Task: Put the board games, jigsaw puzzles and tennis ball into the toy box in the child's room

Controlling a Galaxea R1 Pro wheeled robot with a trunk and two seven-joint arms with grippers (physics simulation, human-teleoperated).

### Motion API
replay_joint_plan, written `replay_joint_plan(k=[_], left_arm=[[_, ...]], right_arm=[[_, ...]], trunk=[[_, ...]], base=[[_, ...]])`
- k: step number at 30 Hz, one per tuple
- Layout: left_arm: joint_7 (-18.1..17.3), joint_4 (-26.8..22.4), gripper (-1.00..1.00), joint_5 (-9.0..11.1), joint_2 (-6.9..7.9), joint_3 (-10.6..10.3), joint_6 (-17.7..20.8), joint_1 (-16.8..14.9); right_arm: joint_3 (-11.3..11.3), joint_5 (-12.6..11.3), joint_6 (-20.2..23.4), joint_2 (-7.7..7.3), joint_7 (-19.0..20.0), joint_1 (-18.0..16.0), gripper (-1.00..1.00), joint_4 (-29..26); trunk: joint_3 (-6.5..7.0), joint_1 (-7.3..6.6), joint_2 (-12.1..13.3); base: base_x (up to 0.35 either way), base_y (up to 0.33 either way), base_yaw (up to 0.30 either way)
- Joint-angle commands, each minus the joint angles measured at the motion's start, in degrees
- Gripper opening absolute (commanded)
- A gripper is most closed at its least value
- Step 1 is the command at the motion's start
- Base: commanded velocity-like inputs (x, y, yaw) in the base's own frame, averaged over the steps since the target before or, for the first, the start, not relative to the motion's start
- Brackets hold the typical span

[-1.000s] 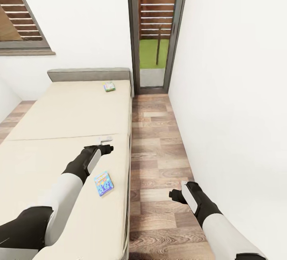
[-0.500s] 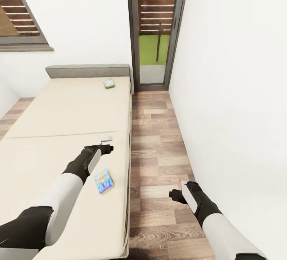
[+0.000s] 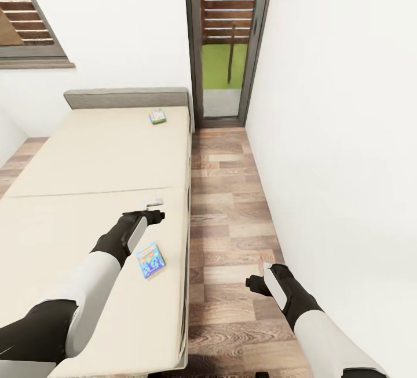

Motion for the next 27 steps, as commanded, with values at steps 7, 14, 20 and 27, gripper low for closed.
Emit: replay_joint_plan(k=[7,14,20,27], left_arm=[[0.38,-0.09,1.0,0.59,0.0,-0.05,0.27,-0.02],[0.38,-0.37,1.0,0.63,0.07,-0.04,0.46,-0.24],[0.38,-0.44,1.0,0.67,0.09,-0.04,0.53,-1.07],[0.38,-0.45,1.0,0.68,0.09,-0.04,0.54,-1.33]], right_arm=[[-0.06,-0.51,0.19,-0.03,-0.44,-0.03,1.0,-0.09],[-0.06,-0.54,0.2,-0.11,-0.44,-0.03,1.0,-0.09],[-0.06,-0.58,0.21,-0.21,-0.4,-0.03,1.0,-0.09],[-0.06,-0.54,0.21,-0.21,-0.42,-0.03,1.0,-0.09]], trunk=[[-0.75,0.03,-0.1],[-1.41,0.03,-0.1],[-1.97,0.03,-0.1],[-2.63,0.03,-0.1]], base=[[0.0,0.0,0.0],[0.0,0.0,0.0],[0.0,0.0,0.0],[0.0,0.0,0.0]])
